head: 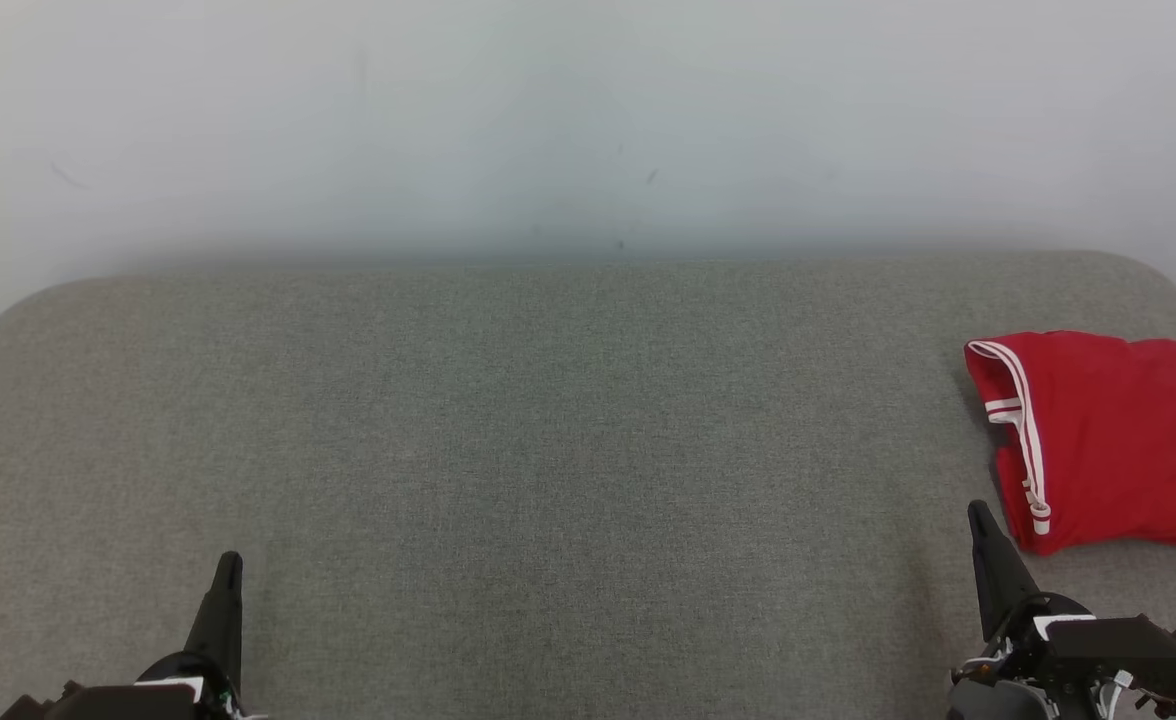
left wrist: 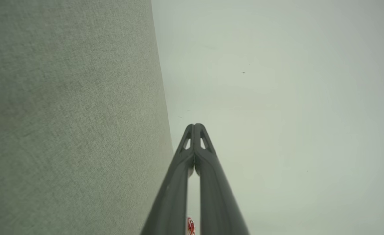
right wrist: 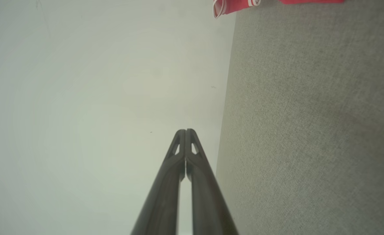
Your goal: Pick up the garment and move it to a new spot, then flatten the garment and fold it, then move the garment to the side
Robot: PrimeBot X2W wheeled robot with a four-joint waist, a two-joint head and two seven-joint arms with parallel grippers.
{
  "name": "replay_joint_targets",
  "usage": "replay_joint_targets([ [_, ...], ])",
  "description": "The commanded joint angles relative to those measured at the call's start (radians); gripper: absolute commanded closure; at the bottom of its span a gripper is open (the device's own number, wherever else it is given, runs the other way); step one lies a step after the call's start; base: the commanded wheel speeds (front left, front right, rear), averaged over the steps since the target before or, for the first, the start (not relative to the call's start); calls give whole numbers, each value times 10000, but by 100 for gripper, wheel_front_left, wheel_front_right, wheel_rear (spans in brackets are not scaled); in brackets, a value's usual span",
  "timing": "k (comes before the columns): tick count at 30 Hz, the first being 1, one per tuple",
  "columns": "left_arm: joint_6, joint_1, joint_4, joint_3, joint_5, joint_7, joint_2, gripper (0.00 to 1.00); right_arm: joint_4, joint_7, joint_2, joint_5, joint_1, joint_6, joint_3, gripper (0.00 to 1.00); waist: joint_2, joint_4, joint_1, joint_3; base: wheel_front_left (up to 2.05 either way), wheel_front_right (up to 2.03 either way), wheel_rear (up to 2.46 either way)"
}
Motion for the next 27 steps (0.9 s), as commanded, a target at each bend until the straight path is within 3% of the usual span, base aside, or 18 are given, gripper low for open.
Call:
replay_joint_targets([
  [1, -28, -141, 7, 44, -156, 47, 62, 100, -22, 52, -7, 225, -115, -21, -35, 100, -1, 3, 0, 1, 0, 0, 0],
  [27, -28, -116, 5, 40, -177, 64, 61, 100, -19, 56, -7, 209, -114, -21, -37, 100, -1, 5, 0, 2, 0, 0, 0],
])
